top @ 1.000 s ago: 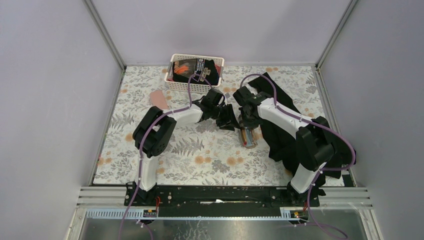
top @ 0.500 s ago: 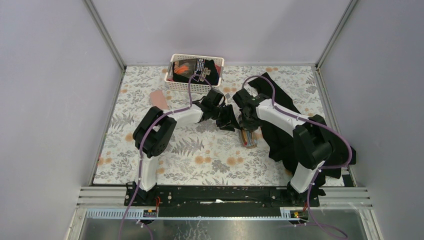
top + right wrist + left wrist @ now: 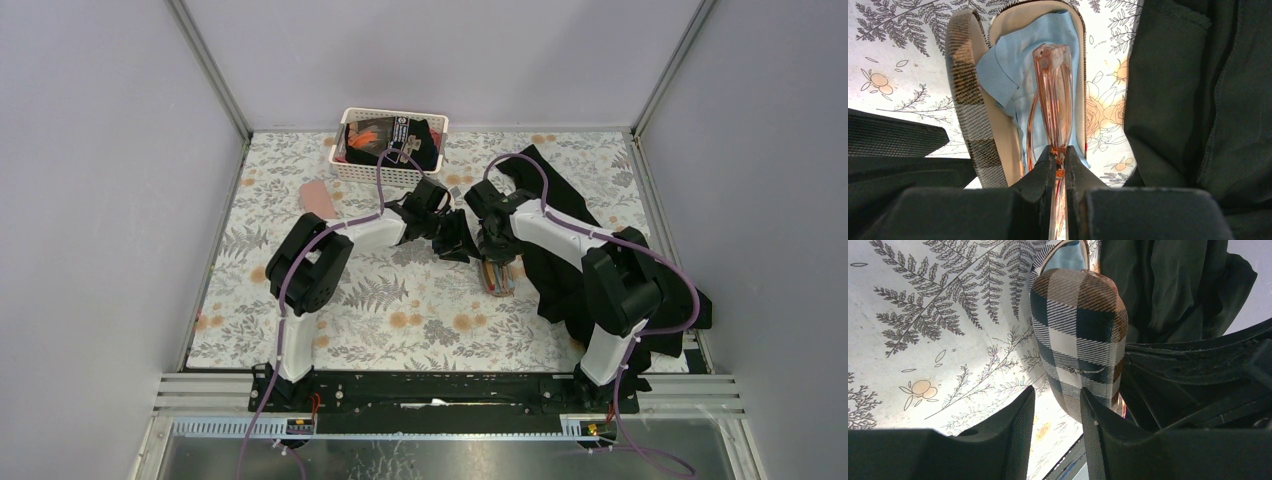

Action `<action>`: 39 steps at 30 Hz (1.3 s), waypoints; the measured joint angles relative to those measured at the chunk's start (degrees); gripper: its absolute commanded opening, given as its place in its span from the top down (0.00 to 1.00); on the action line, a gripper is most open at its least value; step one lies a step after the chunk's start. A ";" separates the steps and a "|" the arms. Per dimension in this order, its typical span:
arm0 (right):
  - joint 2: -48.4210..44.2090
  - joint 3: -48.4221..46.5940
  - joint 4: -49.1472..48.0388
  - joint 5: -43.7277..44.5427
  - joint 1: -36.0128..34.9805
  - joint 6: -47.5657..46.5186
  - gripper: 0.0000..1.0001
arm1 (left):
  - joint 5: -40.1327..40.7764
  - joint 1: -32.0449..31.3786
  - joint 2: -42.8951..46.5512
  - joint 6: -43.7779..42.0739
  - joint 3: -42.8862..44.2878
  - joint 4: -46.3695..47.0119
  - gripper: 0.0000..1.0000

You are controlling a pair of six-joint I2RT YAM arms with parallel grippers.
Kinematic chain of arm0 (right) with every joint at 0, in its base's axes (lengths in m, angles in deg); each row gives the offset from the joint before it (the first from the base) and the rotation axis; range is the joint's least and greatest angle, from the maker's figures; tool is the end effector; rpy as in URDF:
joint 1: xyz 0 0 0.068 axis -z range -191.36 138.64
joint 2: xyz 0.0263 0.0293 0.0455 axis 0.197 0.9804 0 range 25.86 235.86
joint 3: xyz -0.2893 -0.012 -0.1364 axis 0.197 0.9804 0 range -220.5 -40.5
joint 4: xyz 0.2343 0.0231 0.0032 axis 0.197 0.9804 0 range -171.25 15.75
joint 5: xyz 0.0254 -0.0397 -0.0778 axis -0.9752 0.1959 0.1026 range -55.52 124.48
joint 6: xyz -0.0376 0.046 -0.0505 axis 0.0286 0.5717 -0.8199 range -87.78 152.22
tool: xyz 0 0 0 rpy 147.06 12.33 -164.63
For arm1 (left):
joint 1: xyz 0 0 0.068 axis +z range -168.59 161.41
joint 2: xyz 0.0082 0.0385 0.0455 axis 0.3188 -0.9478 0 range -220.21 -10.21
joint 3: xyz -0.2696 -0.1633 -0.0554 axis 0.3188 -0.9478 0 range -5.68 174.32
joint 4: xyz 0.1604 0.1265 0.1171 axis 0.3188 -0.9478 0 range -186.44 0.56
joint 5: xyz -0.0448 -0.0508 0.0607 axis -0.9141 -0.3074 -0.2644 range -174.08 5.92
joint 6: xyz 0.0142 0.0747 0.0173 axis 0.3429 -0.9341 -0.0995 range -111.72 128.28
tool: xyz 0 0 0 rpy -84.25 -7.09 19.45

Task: Organize the sunglasses
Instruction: Place the sunglasses in the sunglasses case.

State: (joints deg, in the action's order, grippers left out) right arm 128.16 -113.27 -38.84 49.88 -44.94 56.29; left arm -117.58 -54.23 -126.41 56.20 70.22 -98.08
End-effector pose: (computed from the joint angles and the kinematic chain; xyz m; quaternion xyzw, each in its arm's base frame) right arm 0.2996 0.1777 0.2327 -0.0602 0.9771 -0.0409 0.2001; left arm 0.3423 -0.2907 0.2015 0.0046 0.9024 -0.4250 0.0707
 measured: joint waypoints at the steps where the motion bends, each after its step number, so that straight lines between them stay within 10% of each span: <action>1: 0.00 -0.02 0.00 0.00 0.00 -0.02 0.96 | 0.00 0.00 0.00 0.00 0.00 0.00 0.57; 39: 3.02 -2.36 -1.62 0.24 0.35 -0.28 0.91 | -0.22 0.00 -0.57 0.00 0.15 -0.07 0.57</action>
State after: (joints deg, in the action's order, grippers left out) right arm 131.18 -115.63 -40.45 50.12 -44.59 56.01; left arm -117.79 -54.23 -126.98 56.20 70.37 -98.15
